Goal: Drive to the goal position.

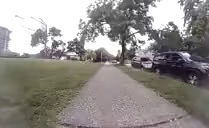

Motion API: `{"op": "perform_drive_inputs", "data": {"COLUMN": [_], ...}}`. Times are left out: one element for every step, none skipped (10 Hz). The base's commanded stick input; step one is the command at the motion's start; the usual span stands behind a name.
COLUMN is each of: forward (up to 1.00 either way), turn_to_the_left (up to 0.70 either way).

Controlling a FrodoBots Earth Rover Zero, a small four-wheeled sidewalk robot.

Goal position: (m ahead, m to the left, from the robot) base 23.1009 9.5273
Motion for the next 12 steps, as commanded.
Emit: {"op": "perform_drive_inputs", "data": {"forward": [0.70, 0.70, 0.70, 0.70, 0.70, 0.70, 0.70, 0.70, 0.70, 0.70, 0.70, 0.70], "turn_to_the_left": [0.00, 0.00, 0.00, 0.00, 0.00, 0.00, 0.00, 0.00, 0.00, 0.00, 0.00, 0.00]}}
